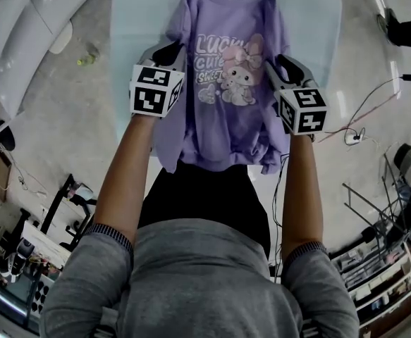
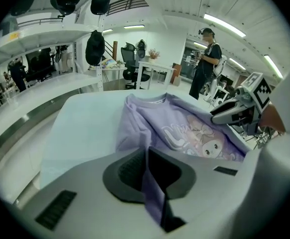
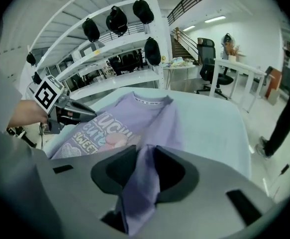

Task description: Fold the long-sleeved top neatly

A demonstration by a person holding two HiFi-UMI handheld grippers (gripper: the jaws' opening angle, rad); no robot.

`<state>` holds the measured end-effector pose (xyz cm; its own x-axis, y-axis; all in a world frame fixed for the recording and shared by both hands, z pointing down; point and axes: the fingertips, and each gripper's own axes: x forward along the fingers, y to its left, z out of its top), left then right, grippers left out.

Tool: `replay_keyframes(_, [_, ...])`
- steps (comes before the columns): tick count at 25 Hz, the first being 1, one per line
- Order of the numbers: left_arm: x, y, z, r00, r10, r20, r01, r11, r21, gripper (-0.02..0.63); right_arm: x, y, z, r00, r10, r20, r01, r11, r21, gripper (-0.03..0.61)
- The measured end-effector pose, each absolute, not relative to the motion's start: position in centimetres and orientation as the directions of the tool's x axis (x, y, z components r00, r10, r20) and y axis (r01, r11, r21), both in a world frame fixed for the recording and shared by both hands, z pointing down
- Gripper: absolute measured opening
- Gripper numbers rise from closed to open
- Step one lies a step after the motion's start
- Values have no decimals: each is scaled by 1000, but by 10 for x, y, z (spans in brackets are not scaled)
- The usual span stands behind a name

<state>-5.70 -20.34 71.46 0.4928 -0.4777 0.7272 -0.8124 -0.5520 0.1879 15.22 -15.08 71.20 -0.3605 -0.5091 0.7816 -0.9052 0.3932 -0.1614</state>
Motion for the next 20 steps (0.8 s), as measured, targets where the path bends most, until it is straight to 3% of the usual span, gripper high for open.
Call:
replay_keyframes(2, [-65, -205, 716, 473, -490, 732, -821, -547, 164, 23, 159, -151, 712, -334, -515, 790, -912, 389, -132, 43])
replay_keyframes(15, [-174, -277, 684, 342, -604, 719, -846, -532, -45, 20, 242, -187, 687, -228, -551, 803, -927, 376, -5, 38])
replay_keyframes(20, [-195, -305, 684, 311, -611, 728, -819, -561, -122, 20, 247, -194, 688, -283, -511, 812, -919, 386, -77, 44])
